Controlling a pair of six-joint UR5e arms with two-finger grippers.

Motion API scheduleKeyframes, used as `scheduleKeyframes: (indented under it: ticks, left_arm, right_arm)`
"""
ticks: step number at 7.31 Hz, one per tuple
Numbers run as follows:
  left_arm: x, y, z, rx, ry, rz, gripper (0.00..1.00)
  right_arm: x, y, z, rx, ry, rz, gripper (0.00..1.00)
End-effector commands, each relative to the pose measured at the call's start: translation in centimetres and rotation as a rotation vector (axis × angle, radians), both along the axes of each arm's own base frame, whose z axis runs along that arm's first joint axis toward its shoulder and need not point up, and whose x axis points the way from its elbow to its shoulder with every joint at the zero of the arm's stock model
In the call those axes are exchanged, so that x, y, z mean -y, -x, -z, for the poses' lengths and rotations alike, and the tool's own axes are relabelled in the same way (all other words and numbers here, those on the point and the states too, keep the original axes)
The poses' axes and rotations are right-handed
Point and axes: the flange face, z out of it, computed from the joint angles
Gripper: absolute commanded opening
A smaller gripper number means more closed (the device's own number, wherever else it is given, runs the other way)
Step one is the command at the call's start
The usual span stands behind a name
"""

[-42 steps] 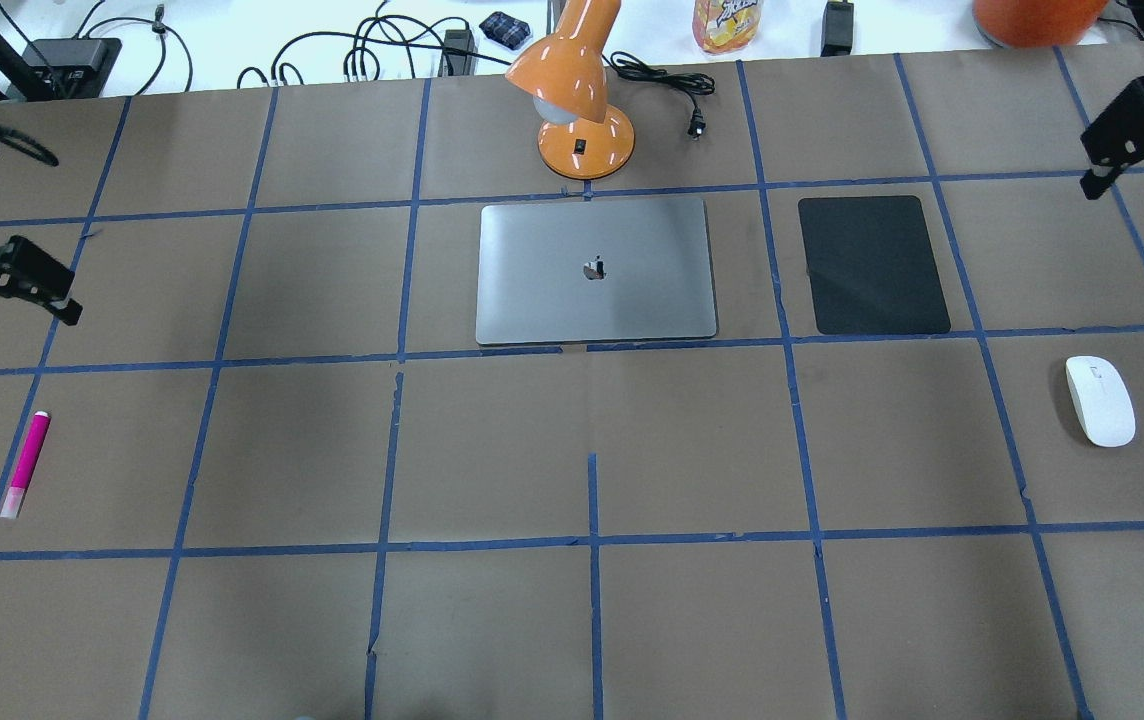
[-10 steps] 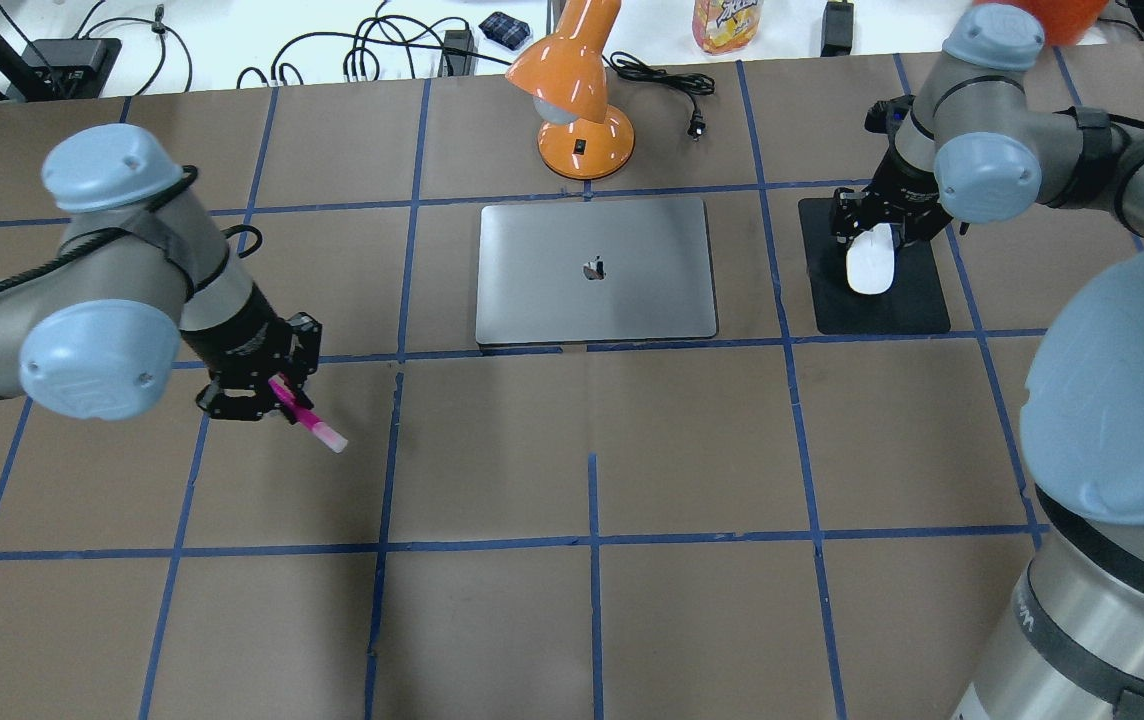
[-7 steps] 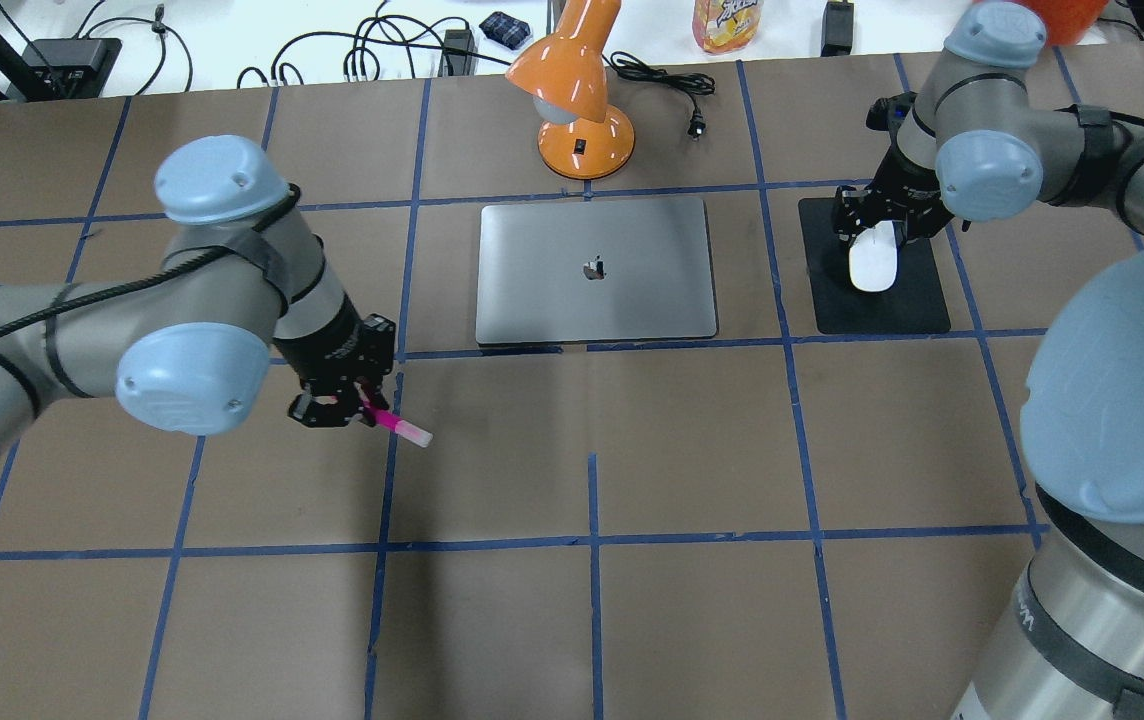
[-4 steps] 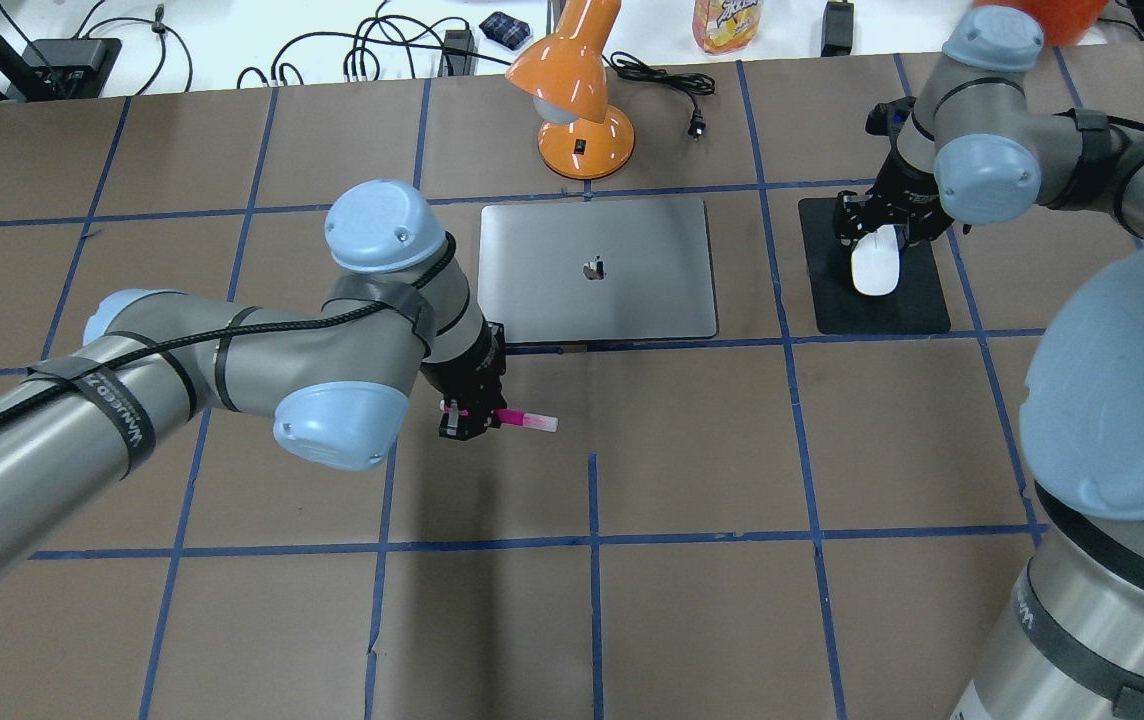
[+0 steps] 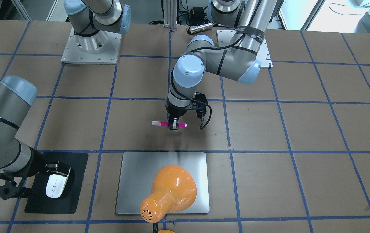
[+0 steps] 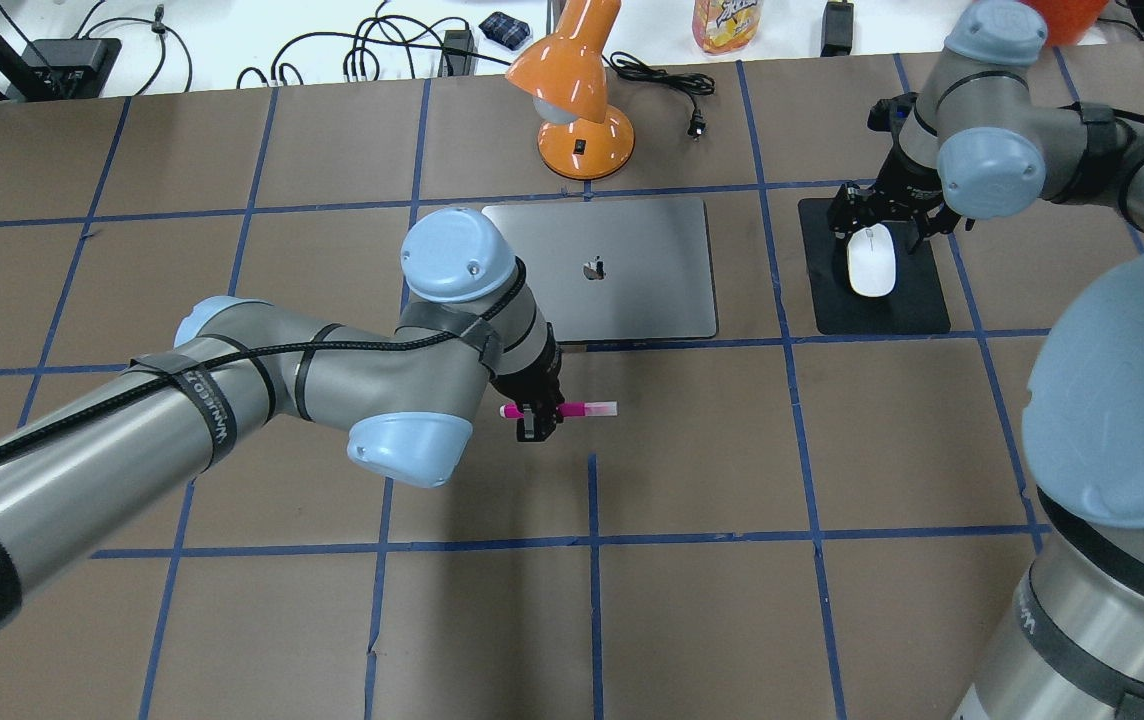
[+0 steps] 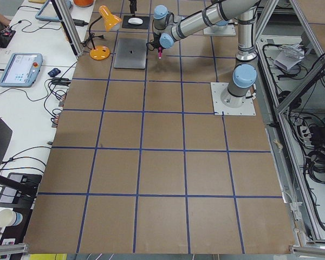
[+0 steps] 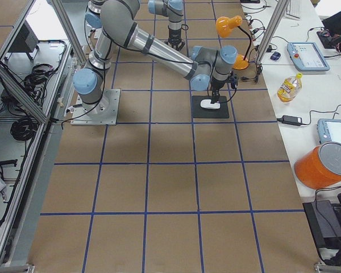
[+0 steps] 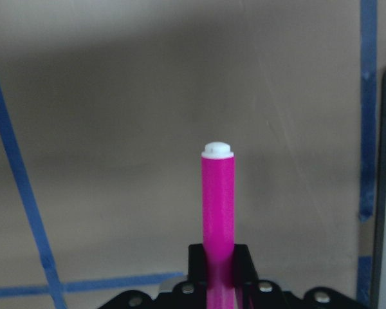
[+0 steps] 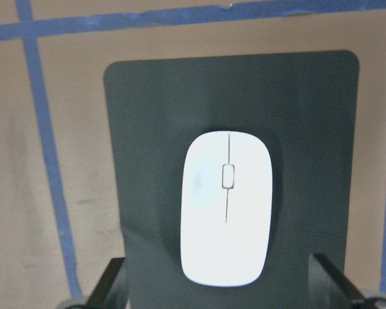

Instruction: Place pen and mouse around notebook

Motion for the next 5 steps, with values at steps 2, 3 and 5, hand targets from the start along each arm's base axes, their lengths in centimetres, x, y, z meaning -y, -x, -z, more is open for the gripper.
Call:
scheduleKeyframes:
  ticks: [2,3,5]
  left_arm:
    - [-0.8,1.6,1.7,0.096,0.017,0.033,0.00]
    - [-1.0,1.5,1.9,0.106,0.007,0.030,0.00]
    - [-1.2,1.6,2.3,0.106,-0.009,0.034,0.26]
  right_arm:
    - [-4.0,-5.7,-14.4,-0.005,-0.012,-0.023,1.00]
    - [-6.6,-8.0,-19.0,-0.007,0.000,-0.023,1.00]
    - [-12.0,-12.7,-23.6,-0.015,-0.008,-0.037,1.00]
